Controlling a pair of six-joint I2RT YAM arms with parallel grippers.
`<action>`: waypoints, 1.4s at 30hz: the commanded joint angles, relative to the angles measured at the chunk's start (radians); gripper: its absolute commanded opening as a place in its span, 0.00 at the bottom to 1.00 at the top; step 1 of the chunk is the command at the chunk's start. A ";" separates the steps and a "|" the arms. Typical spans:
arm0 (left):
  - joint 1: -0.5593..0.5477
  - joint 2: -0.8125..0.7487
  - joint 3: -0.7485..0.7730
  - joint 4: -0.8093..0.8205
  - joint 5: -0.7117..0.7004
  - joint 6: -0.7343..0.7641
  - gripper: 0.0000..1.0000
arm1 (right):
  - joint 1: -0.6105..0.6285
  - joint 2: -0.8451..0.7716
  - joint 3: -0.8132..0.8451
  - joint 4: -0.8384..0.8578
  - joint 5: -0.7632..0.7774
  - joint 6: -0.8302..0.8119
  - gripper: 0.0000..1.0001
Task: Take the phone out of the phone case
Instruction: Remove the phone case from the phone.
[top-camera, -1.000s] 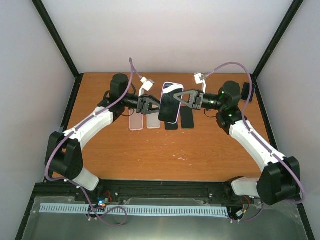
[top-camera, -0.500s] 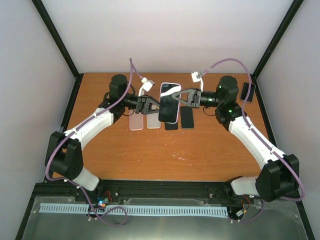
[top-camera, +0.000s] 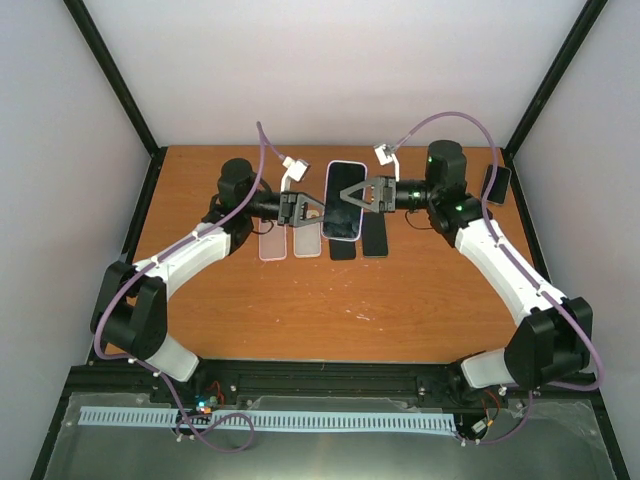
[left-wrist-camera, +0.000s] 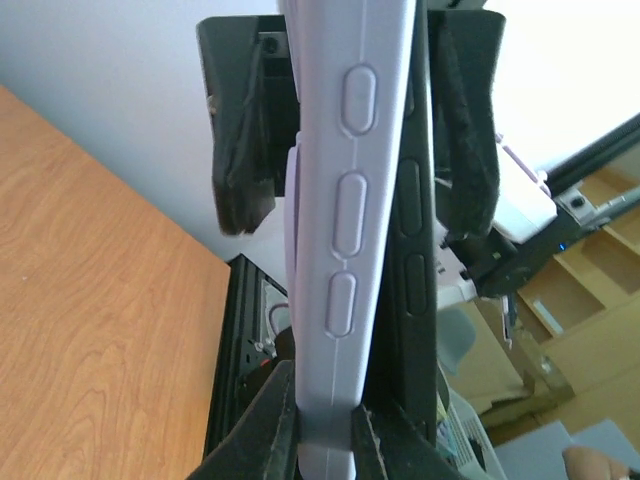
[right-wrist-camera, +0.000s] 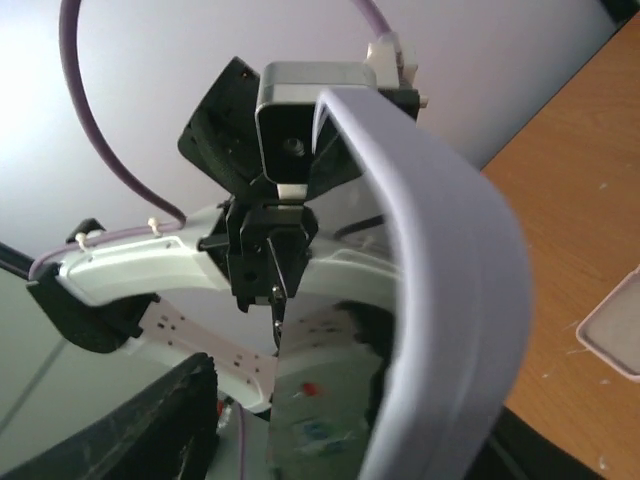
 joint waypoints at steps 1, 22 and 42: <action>0.021 -0.012 0.007 -0.004 -0.121 -0.027 0.01 | -0.036 0.015 0.095 -0.190 0.055 -0.155 0.62; 0.044 0.011 0.062 -0.351 -0.407 -0.130 0.01 | 0.152 -0.032 0.225 -0.460 0.837 -0.816 0.72; 0.046 0.067 0.070 -0.298 -0.328 -0.236 0.01 | 0.458 -0.035 0.050 -0.361 1.299 -1.181 0.55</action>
